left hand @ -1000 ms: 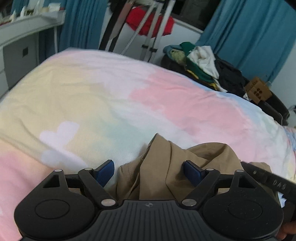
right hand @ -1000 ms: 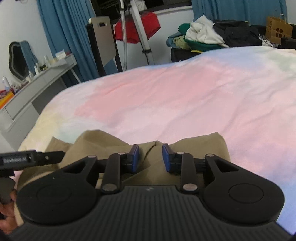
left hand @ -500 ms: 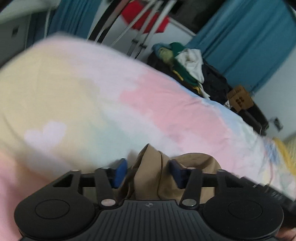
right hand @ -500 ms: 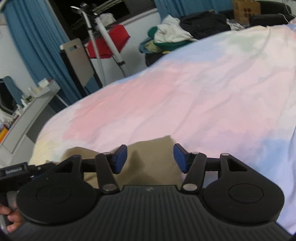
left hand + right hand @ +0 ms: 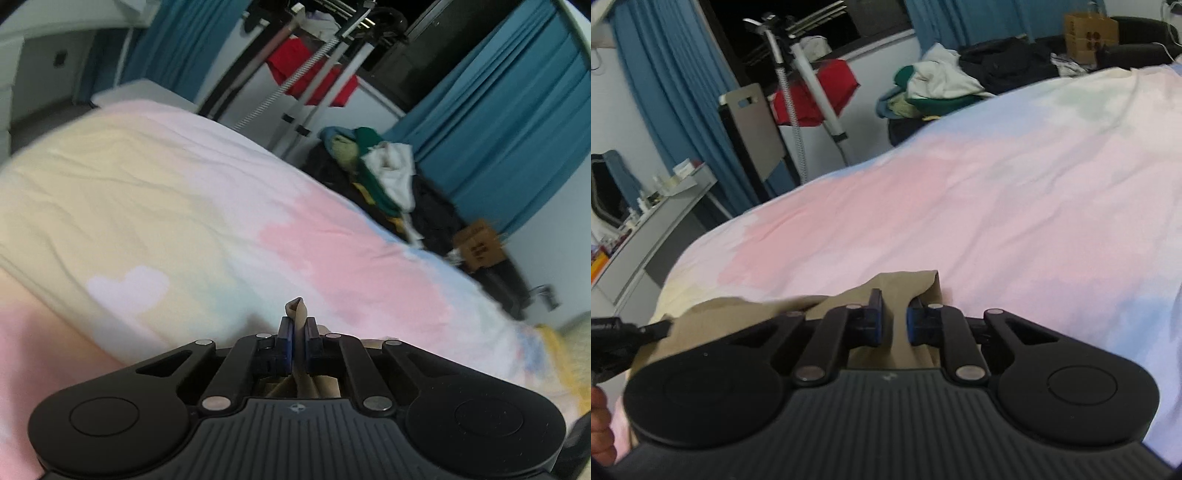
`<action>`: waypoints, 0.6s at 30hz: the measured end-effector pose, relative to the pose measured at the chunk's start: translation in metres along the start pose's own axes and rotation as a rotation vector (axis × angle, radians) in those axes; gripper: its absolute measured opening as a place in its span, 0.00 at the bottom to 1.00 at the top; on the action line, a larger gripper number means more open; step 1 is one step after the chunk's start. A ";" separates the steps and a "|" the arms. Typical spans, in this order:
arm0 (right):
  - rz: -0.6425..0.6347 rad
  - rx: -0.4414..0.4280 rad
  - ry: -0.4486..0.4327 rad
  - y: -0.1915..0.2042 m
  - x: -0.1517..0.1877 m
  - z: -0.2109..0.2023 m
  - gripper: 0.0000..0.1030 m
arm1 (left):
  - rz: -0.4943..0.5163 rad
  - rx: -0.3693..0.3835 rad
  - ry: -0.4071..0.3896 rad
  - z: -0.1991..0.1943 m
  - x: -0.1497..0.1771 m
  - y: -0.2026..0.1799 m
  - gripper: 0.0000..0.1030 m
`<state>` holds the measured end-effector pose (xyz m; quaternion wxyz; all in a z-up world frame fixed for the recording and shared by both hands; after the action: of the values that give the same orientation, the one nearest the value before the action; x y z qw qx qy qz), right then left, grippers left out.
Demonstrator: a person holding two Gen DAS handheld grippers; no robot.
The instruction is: Fold clothes
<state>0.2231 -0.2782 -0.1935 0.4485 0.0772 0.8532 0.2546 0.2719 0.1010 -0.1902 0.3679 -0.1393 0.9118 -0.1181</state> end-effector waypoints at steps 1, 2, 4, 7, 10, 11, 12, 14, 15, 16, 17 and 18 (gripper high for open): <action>0.014 0.011 0.010 -0.006 0.002 0.004 0.14 | 0.020 -0.024 -0.001 0.003 0.002 0.000 0.06; 0.036 0.013 0.019 -0.012 0.005 0.009 0.14 | 0.030 -0.036 0.001 0.006 0.004 -0.001 0.06; 0.078 0.005 0.025 -0.022 0.010 0.014 0.14 | 0.043 -0.051 0.002 0.008 0.006 -0.001 0.06; 0.077 0.003 0.021 -0.021 0.009 0.014 0.15 | 0.068 -0.049 -0.010 0.001 0.006 -0.002 0.08; 0.040 0.017 0.007 -0.009 0.004 0.005 0.18 | 0.085 -0.048 -0.019 -0.013 0.007 -0.001 0.23; 0.030 0.015 -0.002 -0.005 0.002 0.000 0.19 | 0.087 -0.047 -0.024 -0.020 0.008 -0.001 0.26; 0.013 0.014 -0.010 0.000 0.000 -0.005 0.20 | 0.089 -0.039 -0.028 -0.027 0.009 -0.001 0.35; -0.019 0.014 -0.025 0.008 -0.002 -0.016 0.27 | 0.094 -0.011 -0.035 -0.044 0.012 0.000 0.47; -0.023 0.010 -0.031 0.011 -0.003 -0.022 0.30 | 0.099 0.003 -0.037 -0.053 0.015 0.000 0.52; -0.015 0.001 -0.037 0.013 -0.003 -0.029 0.37 | 0.104 0.018 -0.038 -0.062 0.018 -0.001 0.53; 0.000 -0.011 -0.041 0.013 -0.003 -0.035 0.45 | 0.109 0.032 -0.039 -0.071 0.022 -0.001 0.53; 0.013 -0.020 -0.044 0.014 -0.002 -0.040 0.50 | 0.114 0.041 -0.037 -0.077 0.027 -0.002 0.53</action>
<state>0.1905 -0.2820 -0.1663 0.4662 0.0837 0.8401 0.2644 0.1991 0.0985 -0.1529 0.3935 -0.0818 0.9087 -0.1128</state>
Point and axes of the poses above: each gripper's, at about its wrist camera, not at the fingertips, and z roughly the way its jaws point, y to its left, x to its underside, the point moved 5 cm from there along z, roughly the way its jaws point, and after that the axes turned 12 degrees about -x, right-handed, at the moved point
